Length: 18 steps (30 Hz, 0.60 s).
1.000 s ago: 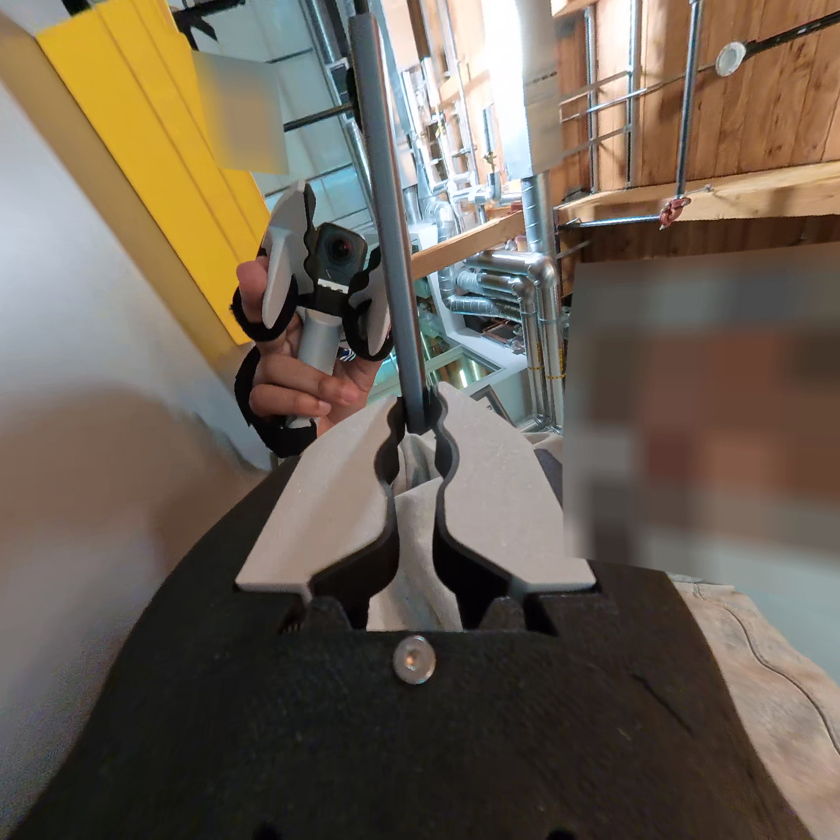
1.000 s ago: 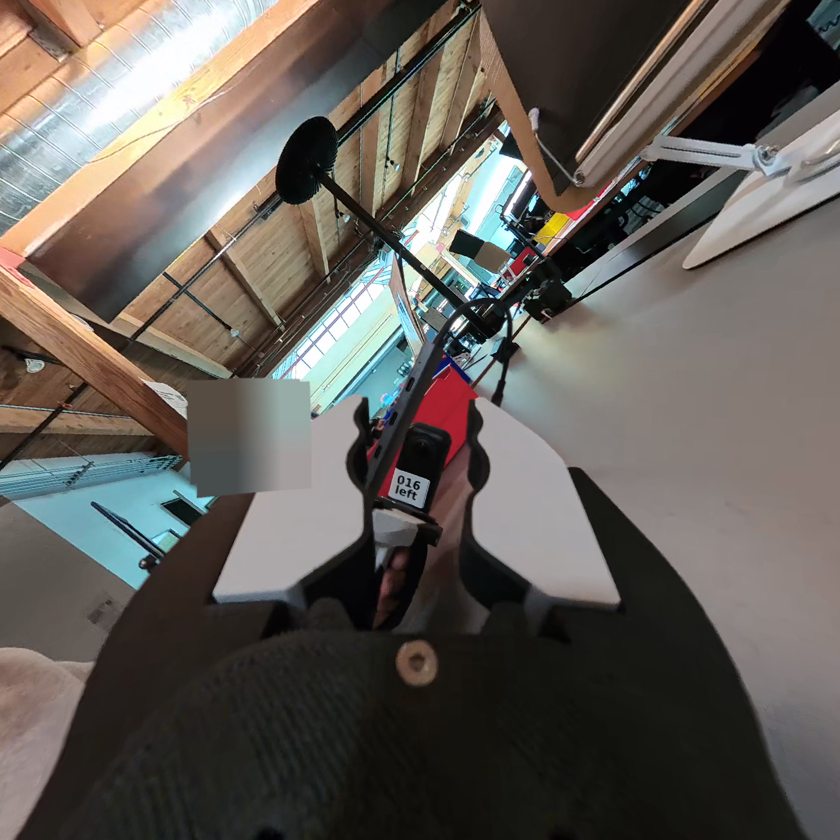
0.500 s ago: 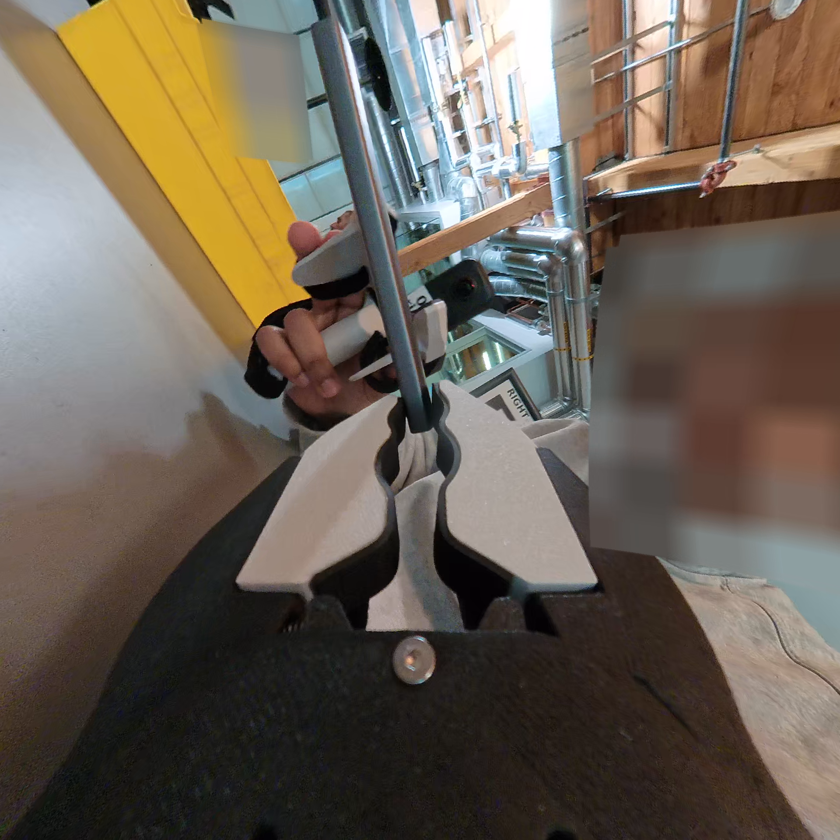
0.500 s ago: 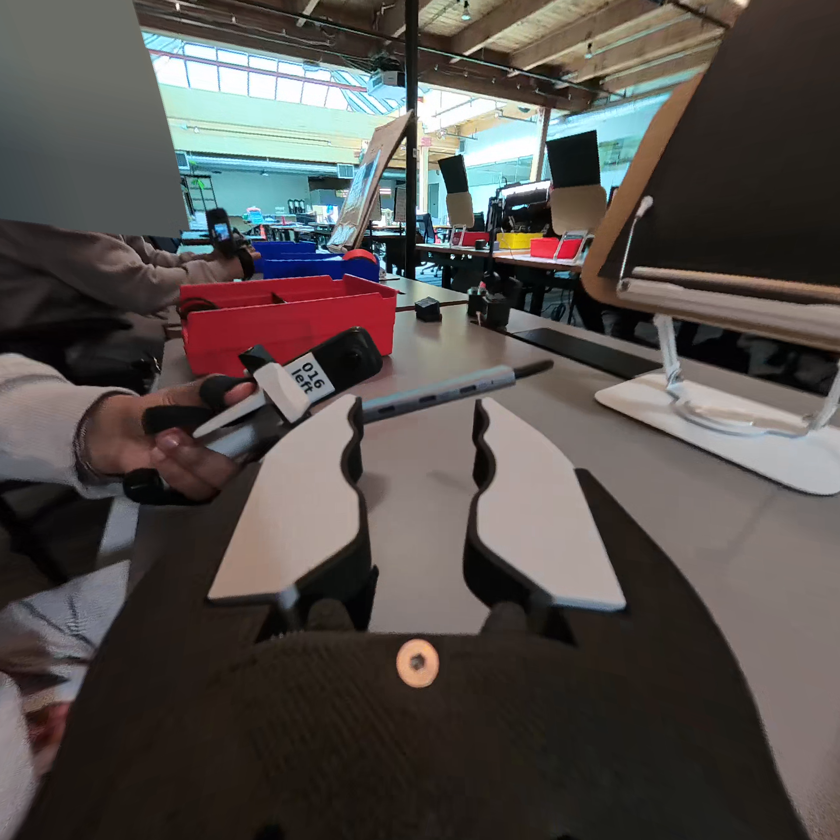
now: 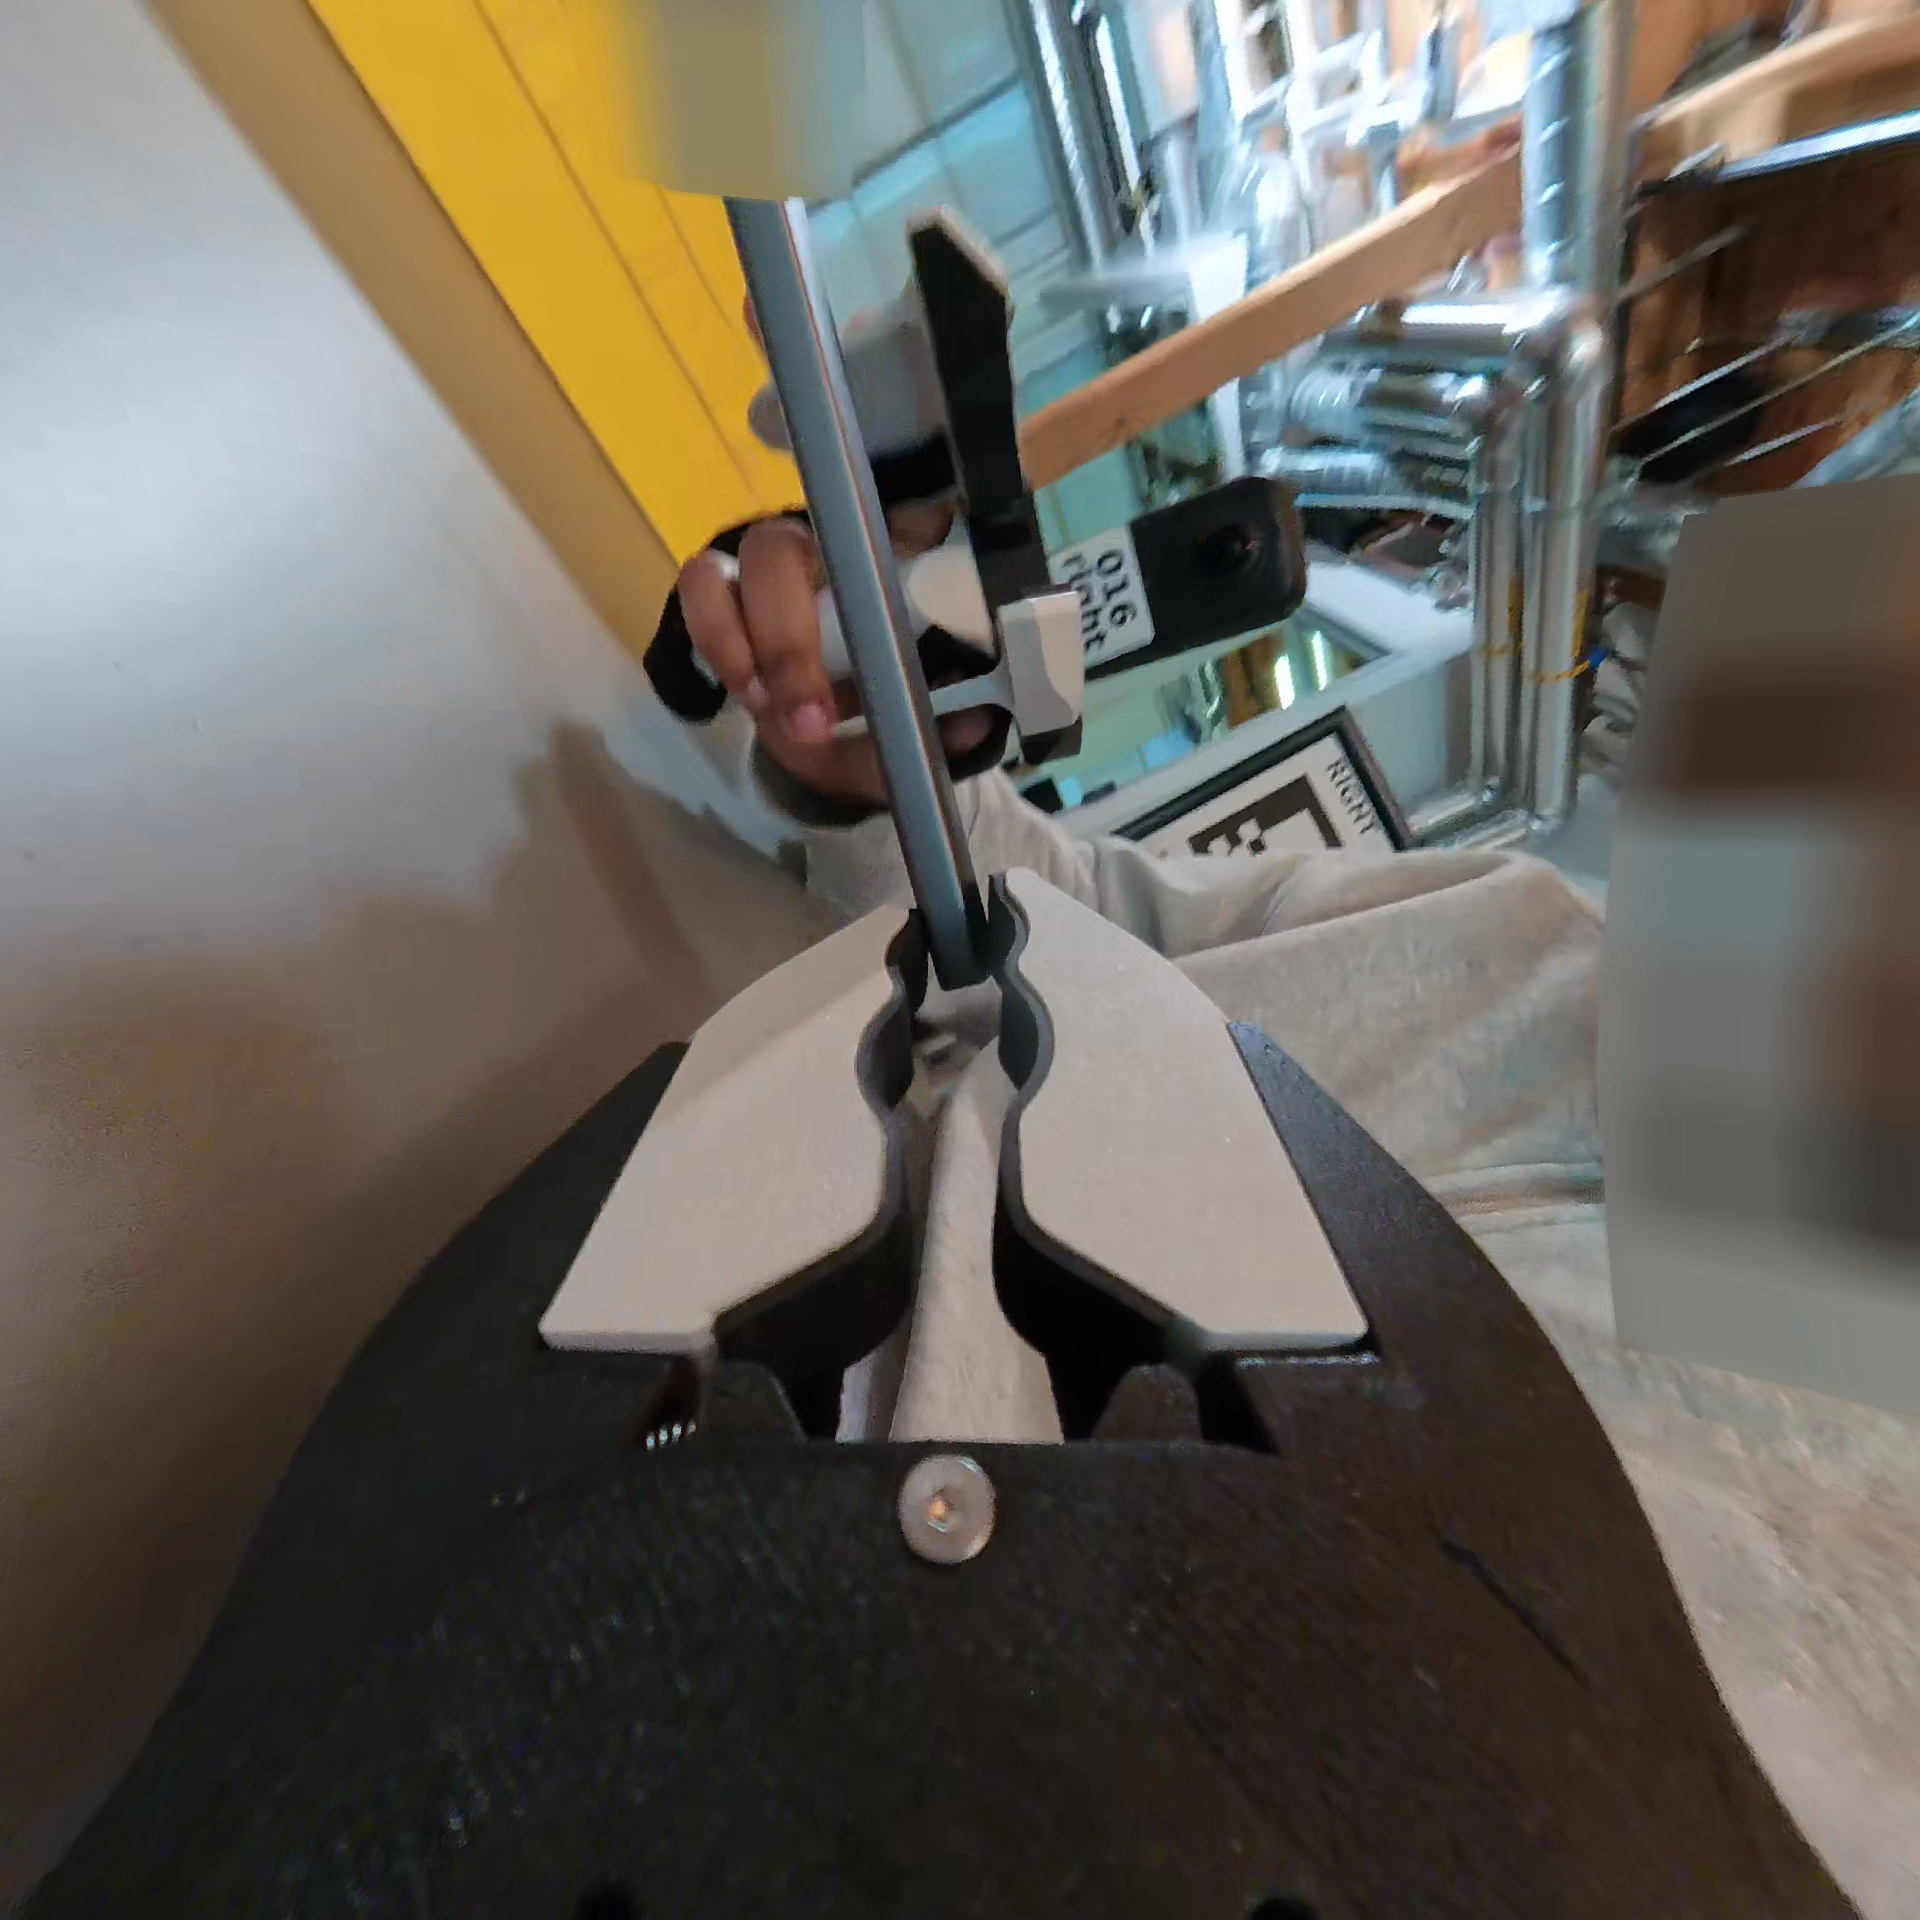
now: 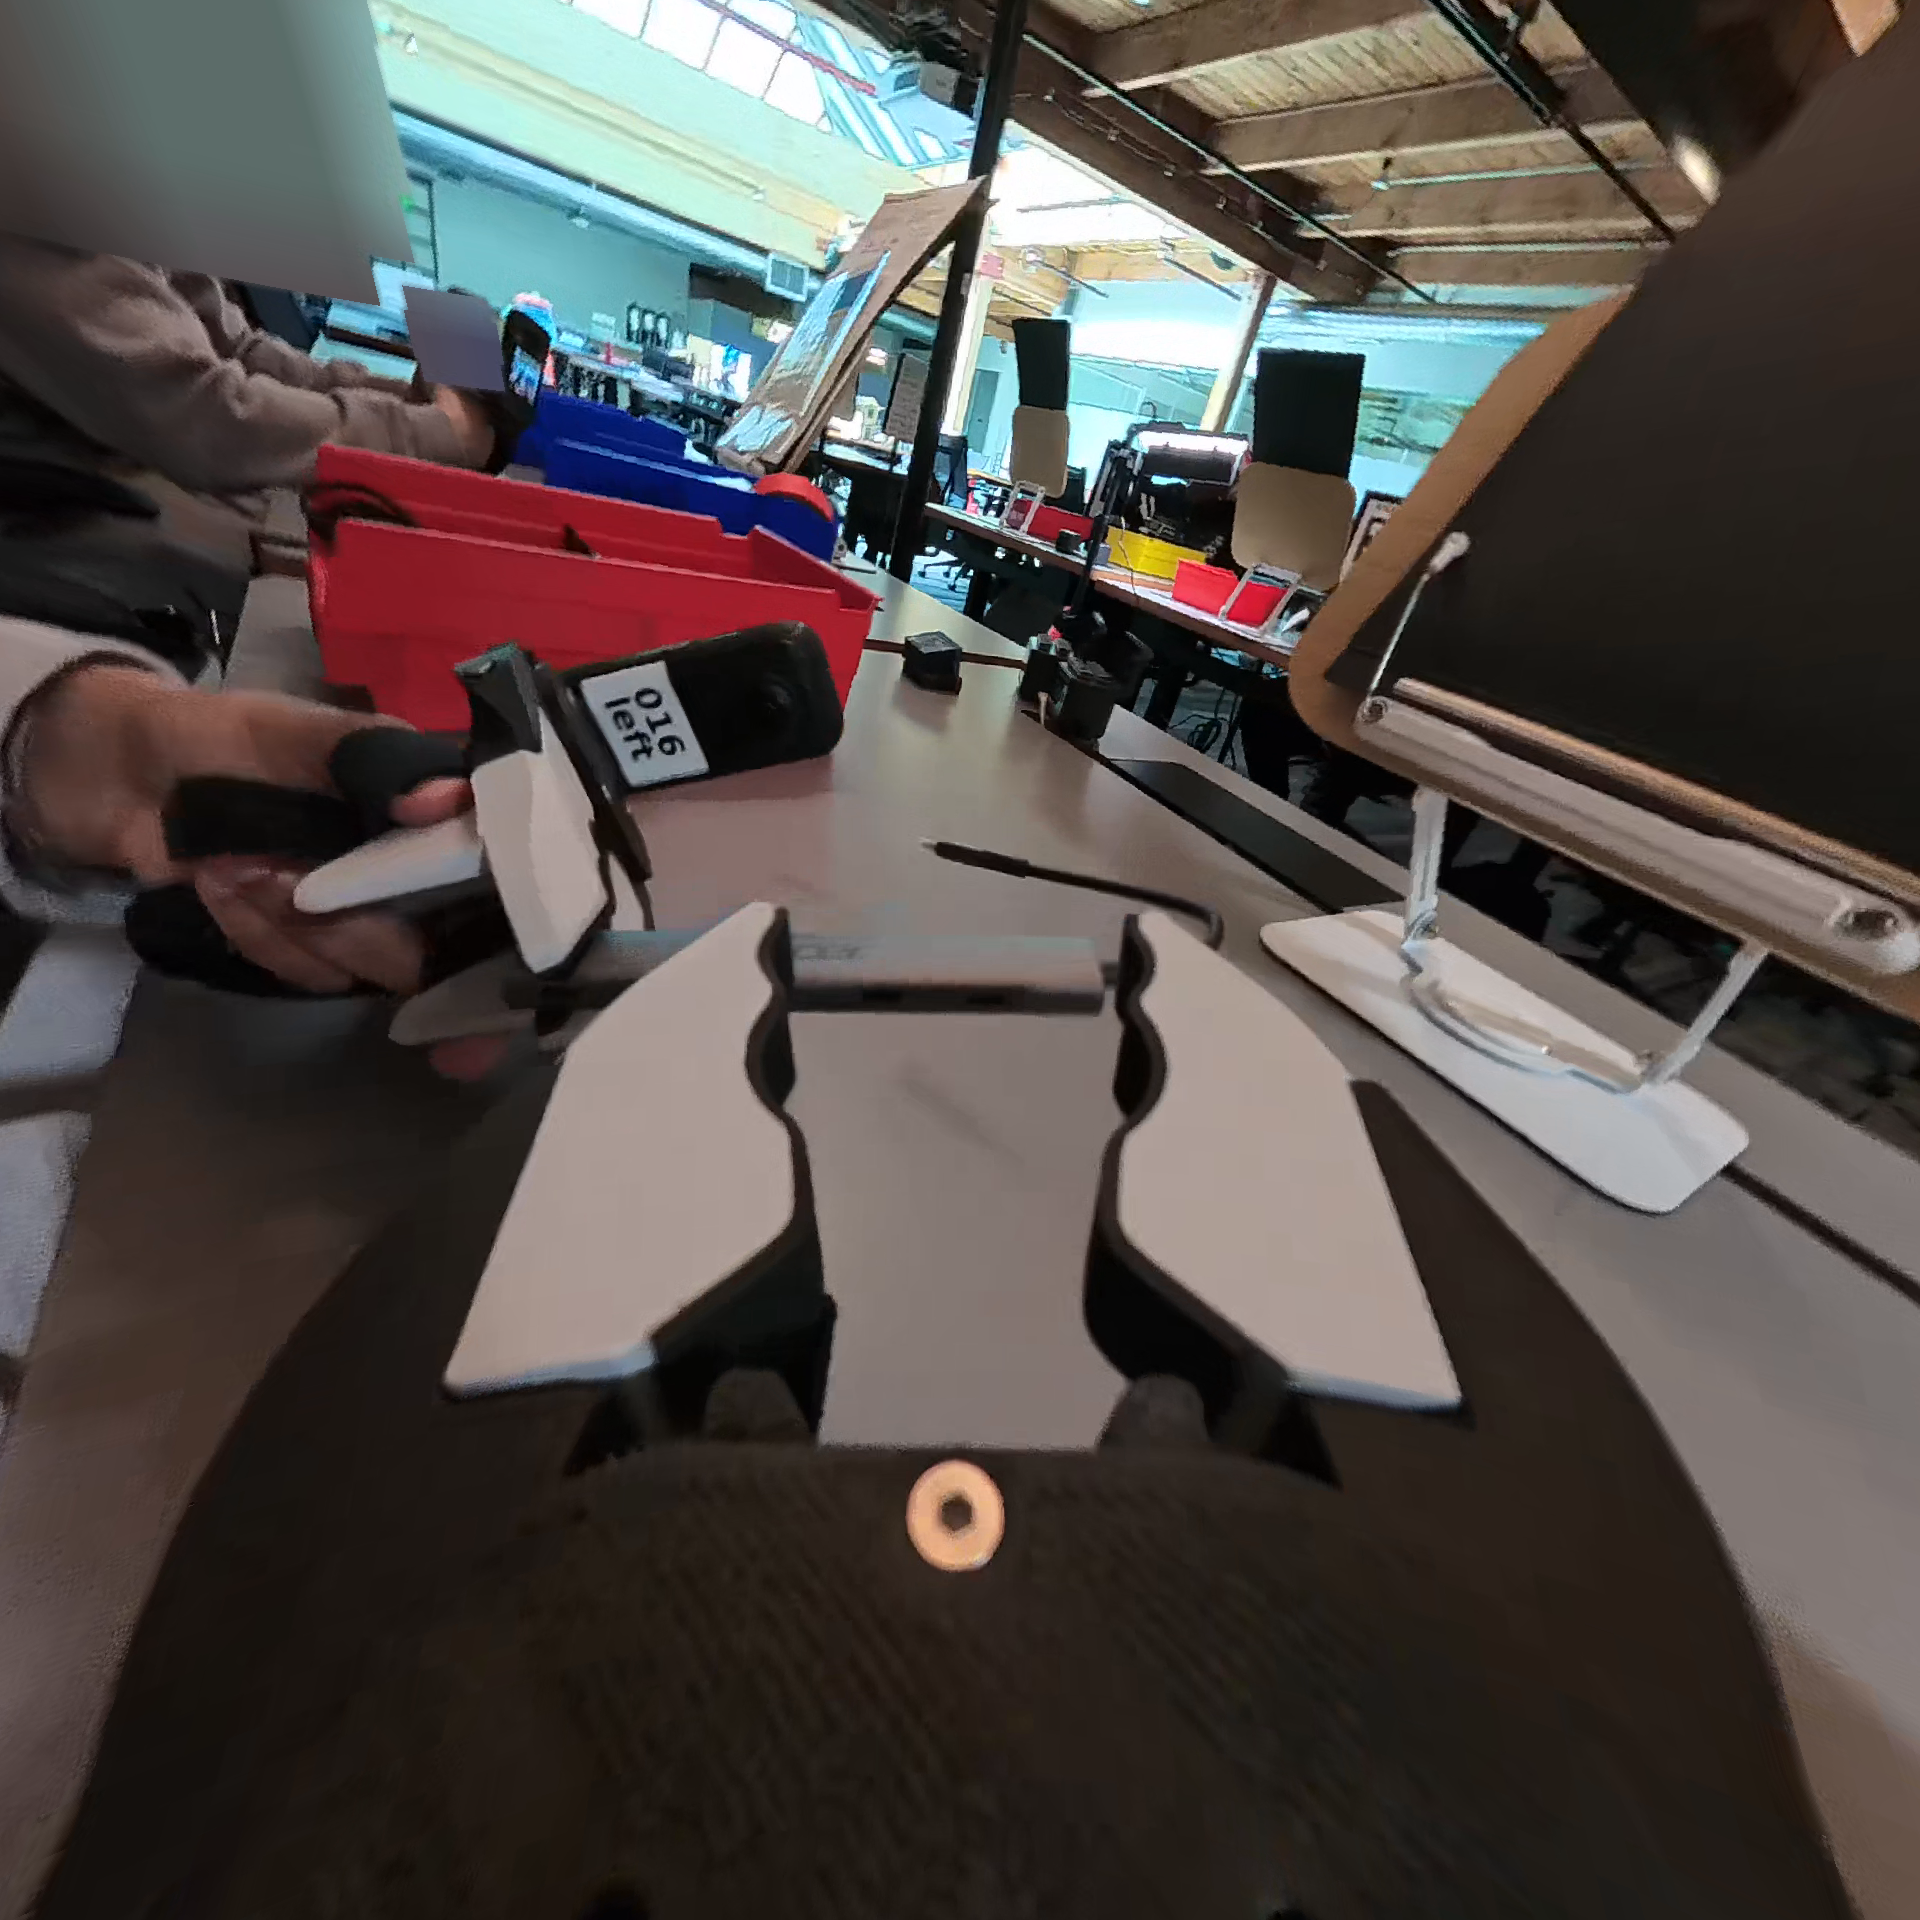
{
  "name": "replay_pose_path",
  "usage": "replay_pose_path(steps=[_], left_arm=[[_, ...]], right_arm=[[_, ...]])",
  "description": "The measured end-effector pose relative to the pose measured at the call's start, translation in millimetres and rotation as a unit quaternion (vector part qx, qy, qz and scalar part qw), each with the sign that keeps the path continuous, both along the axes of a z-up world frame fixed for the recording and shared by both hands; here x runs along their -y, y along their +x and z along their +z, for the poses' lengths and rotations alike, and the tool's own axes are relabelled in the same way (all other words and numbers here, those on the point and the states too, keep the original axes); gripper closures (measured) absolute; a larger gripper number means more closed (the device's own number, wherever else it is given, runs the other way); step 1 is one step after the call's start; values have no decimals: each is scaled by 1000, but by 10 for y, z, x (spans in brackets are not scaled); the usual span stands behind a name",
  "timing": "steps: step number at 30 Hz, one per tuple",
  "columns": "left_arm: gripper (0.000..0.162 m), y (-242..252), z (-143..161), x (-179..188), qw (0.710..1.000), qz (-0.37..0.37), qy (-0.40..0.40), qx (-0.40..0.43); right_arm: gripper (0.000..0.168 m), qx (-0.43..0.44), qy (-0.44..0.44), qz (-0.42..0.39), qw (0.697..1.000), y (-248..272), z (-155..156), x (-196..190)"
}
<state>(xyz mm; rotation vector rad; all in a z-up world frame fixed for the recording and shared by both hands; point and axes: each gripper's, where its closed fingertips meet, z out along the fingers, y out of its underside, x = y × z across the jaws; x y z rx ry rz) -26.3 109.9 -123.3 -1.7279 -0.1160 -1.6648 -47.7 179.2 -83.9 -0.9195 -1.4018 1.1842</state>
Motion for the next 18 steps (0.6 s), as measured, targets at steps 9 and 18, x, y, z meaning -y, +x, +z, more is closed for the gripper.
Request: replay_pose_path(steps=[9,18], left_arm=[[149,251,-373,210,984,-101,-63,-132],[148,430,-448,370,970,-169,-60,-165]], right_arm=[[100,54,156,34,986,83,-243,166],[119,158,158,121,967,216,-611,421]])
